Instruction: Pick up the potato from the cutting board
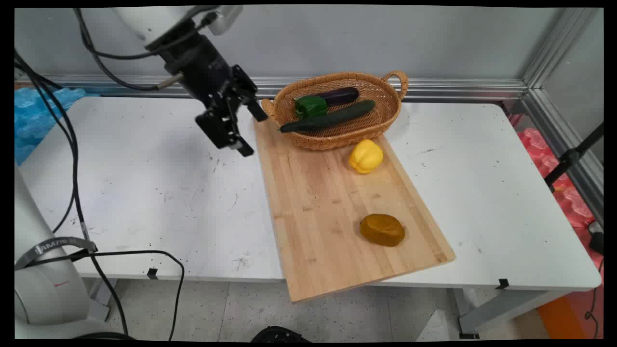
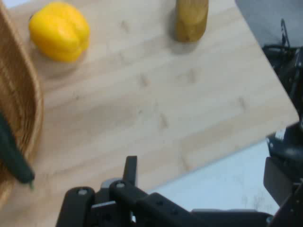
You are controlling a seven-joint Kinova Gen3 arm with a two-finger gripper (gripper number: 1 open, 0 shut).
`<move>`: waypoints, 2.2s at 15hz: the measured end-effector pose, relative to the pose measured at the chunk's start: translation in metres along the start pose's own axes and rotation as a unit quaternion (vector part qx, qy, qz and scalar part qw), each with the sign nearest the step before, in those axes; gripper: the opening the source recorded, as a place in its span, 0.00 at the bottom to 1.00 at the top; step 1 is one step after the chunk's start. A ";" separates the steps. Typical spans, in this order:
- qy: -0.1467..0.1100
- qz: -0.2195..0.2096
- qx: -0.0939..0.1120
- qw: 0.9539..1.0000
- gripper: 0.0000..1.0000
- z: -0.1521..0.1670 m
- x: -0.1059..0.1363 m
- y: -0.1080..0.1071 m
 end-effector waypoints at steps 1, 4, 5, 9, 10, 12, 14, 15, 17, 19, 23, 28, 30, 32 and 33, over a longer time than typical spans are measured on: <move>0.006 0.002 -0.002 1.000 1.00 0.006 0.004 0.001; 0.018 0.004 -0.005 1.000 1.00 0.024 0.014 0.002; 0.023 0.005 -0.007 1.000 1.00 0.034 0.020 0.003; 0.033 0.008 -0.011 0.999 1.00 0.071 0.038 0.005; 0.035 0.009 -0.012 0.999 1.00 0.082 0.043 0.006; 0.037 0.009 -0.014 0.999 1.00 0.099 0.051 0.007; 0.038 0.010 -0.016 0.999 1.00 0.116 0.059 0.007; 0.038 0.010 -0.017 0.999 1.00 0.123 0.062 0.007; 0.038 0.010 -0.019 0.999 1.00 0.142 0.070 0.007; 0.037 0.009 -0.021 0.999 1.00 0.160 0.077 0.007; 0.030 0.005 -0.026 0.999 1.00 0.205 0.093 0.007; 0.018 0.006 -0.033 0.999 1.00 0.260 0.109 0.005; 0.012 0.005 -0.035 0.999 1.00 0.277 0.113 0.005; 0.009 0.005 -0.038 0.999 1.00 0.289 0.115 0.005; 0.007 0.005 -0.039 0.999 1.00 0.295 0.116 0.005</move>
